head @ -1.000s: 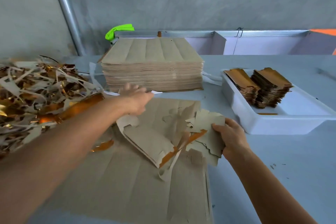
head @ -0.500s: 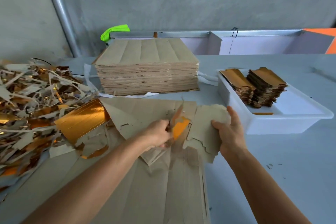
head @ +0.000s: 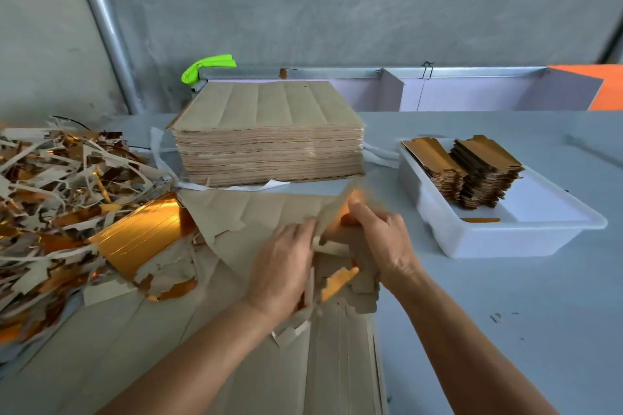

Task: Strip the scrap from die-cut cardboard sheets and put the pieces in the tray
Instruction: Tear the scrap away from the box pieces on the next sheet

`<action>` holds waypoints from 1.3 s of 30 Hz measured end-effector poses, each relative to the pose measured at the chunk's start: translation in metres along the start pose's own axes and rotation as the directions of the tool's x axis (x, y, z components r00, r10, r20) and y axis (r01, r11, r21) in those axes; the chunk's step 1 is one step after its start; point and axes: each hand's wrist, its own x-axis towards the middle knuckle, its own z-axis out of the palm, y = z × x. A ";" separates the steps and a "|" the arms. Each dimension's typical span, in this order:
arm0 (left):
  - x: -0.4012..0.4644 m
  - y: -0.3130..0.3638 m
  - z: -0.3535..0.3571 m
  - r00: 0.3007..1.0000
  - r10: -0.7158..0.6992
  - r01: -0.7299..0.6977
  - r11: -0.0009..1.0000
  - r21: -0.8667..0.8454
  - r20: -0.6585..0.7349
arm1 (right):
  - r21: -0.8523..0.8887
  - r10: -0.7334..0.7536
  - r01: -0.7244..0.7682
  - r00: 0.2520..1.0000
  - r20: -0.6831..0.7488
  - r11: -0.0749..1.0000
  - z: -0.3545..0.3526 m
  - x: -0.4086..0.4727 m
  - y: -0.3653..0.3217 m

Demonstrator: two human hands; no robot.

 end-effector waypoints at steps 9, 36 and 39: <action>-0.011 -0.013 -0.004 0.994 0.108 -0.110 0.975 0.193 0.019 | 0.137 0.086 -0.074 0.993 -0.084 0.988 -0.013 0.008 0.012; 0.041 0.009 -0.027 0.960 -0.273 0.145 0.675 -0.724 -0.062 | -0.144 0.089 -0.069 0.987 0.135 0.987 0.004 0.008 0.003; 0.045 -0.009 -0.029 0.879 -0.473 0.319 0.674 -0.667 -0.058 | 0.233 0.224 -0.246 0.968 0.115 0.941 -0.004 0.013 0.008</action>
